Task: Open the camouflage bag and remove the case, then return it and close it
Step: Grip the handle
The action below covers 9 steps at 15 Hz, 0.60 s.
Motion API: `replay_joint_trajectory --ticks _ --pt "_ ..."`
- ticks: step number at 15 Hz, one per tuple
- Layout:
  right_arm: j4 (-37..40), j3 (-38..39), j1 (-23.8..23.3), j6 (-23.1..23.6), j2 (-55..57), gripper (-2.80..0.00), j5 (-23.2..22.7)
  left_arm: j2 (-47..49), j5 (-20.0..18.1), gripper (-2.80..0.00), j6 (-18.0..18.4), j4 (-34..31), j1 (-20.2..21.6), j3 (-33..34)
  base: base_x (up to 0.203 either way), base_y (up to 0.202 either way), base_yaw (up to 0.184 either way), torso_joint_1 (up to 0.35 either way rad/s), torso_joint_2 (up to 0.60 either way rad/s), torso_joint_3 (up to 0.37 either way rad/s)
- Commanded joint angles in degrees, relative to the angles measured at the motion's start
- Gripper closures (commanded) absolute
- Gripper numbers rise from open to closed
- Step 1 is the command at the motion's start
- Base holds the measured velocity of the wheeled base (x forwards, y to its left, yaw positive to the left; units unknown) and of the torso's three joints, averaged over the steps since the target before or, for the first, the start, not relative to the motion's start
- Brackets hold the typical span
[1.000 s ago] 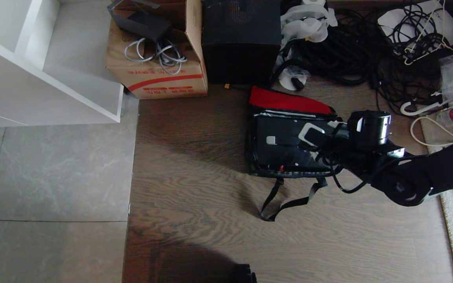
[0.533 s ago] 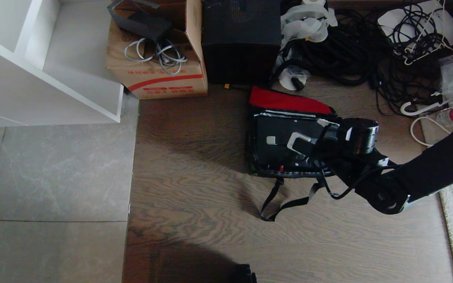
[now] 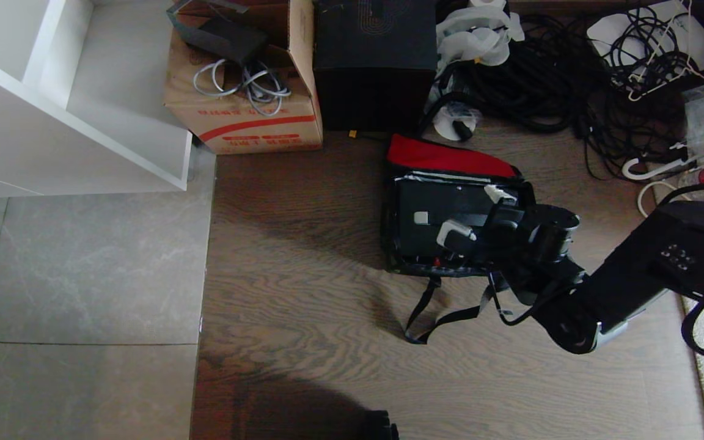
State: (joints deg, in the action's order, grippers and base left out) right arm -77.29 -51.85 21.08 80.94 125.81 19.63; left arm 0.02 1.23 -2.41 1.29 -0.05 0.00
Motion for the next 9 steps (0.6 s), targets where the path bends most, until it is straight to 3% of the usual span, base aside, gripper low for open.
replay_joint_trajectory --ticks 1,9 --pt "-0.18 0.73 0.00 0.55 1.37 -2.80 -0.01 -0.02 0.02 0.00 -0.05 0.03 -0.03 0.53 0.000 0.000 0.000 0.000 0.00 0.000" --pt "-3.47 -4.89 -0.37 0.50 6.17 -2.80 0.08 -0.02 0.08 0.00 -0.05 0.03 0.05 0.53 0.000 0.000 0.000 0.000 0.00 0.000"
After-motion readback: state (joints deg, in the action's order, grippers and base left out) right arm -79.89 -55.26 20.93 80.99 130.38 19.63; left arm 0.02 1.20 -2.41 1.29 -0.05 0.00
